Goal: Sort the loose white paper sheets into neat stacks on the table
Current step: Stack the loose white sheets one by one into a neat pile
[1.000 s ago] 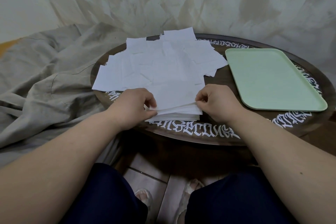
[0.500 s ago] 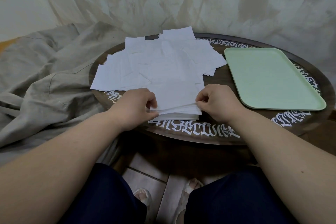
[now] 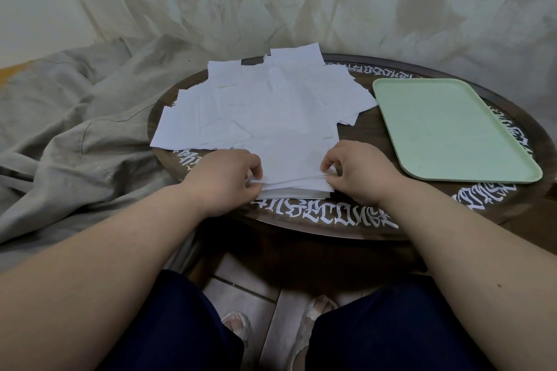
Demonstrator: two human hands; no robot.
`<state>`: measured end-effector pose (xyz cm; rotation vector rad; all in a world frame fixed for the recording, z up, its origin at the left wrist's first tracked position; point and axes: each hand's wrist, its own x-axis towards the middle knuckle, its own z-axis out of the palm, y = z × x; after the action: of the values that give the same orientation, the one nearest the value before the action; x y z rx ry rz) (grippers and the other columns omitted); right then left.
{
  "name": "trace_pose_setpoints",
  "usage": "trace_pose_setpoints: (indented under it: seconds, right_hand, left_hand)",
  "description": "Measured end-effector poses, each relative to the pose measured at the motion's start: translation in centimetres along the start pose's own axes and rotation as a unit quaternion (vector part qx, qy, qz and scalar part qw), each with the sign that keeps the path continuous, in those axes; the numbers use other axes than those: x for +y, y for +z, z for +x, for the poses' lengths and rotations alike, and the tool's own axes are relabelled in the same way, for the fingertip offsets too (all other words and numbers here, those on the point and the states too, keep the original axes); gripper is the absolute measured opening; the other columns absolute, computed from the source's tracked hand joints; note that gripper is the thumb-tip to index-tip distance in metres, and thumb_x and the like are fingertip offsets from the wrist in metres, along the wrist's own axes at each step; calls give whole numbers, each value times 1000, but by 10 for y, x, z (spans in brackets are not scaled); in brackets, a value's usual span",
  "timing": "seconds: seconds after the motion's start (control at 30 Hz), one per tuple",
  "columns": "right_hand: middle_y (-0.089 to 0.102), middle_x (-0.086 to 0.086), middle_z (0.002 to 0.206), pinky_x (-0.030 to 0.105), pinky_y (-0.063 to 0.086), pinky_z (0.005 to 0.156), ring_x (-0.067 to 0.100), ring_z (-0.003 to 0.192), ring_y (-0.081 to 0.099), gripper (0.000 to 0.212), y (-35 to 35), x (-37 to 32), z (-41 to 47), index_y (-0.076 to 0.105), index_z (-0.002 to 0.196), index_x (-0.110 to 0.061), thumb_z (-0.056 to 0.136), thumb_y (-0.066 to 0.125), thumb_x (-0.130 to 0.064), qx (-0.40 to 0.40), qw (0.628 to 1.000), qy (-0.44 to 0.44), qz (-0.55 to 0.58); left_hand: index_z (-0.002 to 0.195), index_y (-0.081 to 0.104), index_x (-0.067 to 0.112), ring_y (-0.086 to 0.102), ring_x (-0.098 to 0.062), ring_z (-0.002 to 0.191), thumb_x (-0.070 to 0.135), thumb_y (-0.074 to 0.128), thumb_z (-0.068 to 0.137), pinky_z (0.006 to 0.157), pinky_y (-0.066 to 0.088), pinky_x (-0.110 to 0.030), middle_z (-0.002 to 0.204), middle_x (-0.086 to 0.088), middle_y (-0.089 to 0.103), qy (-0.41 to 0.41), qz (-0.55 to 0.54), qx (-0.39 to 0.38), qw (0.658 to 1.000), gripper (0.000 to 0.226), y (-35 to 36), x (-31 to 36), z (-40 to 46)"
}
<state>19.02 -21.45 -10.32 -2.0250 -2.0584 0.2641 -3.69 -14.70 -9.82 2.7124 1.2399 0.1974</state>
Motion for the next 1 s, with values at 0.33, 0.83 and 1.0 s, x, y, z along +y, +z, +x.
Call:
trace_pose_setpoints:
  seconds: [0.33,0.83,1.0]
  right_hand:
    - [62,-1,100,36,48,83,17,90,60,12,2,4,-2,69,93,-18,83,63,-18,10,999,22,43]
    - [50,-11,84,27,41,73,11,76,51,10,-7,5,-7,64,89,-20,79,66,-18,29,998,6,62]
    - [43,-13,78,27,38,70,11,76,49,14,-5,5,-4,62,92,-22,79,66,-18,28,998,9,50]
  left_hand:
    - [84,64,23,62,-17,80,24,61,83,75,49,-33,74,9,64,-38,-57,28,997,4,-1,-4,-2]
    - [80,68,19,59,-9,74,19,67,83,72,42,-23,79,9,69,-33,-90,33,995,3,-7,-5,-5]
    - [76,66,23,60,-3,69,20,66,82,69,44,-20,68,10,67,-55,-120,41,990,7,-7,-5,-6]
